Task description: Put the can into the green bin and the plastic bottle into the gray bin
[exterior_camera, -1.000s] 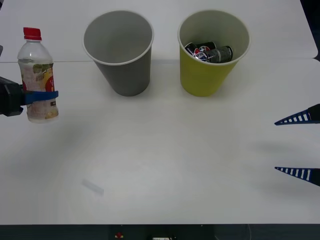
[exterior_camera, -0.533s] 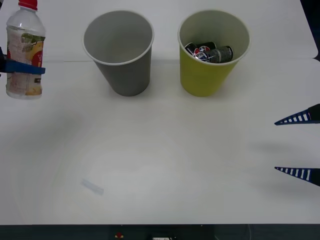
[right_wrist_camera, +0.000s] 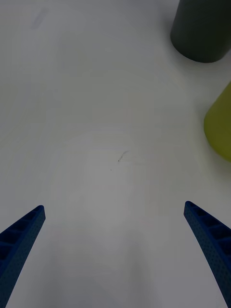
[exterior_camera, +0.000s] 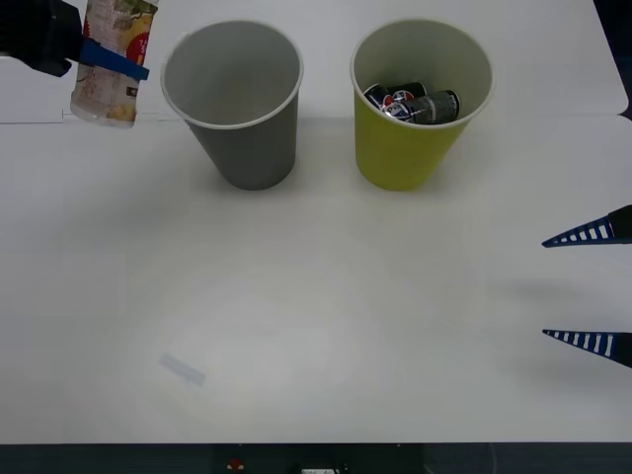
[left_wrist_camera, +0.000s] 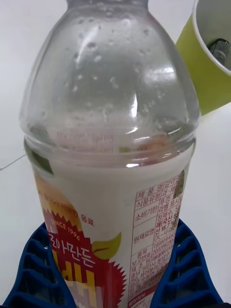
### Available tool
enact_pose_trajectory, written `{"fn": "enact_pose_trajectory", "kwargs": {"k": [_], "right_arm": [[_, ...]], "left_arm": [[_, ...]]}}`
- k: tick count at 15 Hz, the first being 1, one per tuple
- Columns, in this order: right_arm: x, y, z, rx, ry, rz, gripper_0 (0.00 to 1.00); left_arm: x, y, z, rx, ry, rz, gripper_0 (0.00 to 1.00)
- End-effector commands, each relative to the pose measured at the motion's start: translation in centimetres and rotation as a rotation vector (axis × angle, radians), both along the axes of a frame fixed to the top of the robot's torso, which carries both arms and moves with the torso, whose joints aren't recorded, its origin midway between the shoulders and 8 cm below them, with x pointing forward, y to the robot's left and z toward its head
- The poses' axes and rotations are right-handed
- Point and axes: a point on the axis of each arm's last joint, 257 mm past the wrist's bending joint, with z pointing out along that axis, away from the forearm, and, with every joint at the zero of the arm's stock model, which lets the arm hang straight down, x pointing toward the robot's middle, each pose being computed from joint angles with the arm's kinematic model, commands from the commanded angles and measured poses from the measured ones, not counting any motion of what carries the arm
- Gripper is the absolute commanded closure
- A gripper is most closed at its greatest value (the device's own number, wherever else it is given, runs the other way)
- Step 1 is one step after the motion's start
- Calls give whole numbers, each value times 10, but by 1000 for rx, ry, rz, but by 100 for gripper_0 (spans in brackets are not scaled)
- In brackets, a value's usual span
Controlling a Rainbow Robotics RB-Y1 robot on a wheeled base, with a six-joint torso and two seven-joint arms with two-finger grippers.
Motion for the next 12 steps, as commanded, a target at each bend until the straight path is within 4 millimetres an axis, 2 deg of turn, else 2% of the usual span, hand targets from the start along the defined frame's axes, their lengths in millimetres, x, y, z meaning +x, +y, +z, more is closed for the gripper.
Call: {"fn": "enact_pose_trajectory", "kwargs": {"k": [1,7,12], "right_arm": [[0,0,0,0,0,0,0],[0,0,0,0,0,0,0],[0,0,0,0,0,0,0]], "left_arm": [[23,-24,13,27,-28,-12,100],[57,-72,9,14,-16,-30,100],[67,-90,3,48,-22,-33,100]]}}
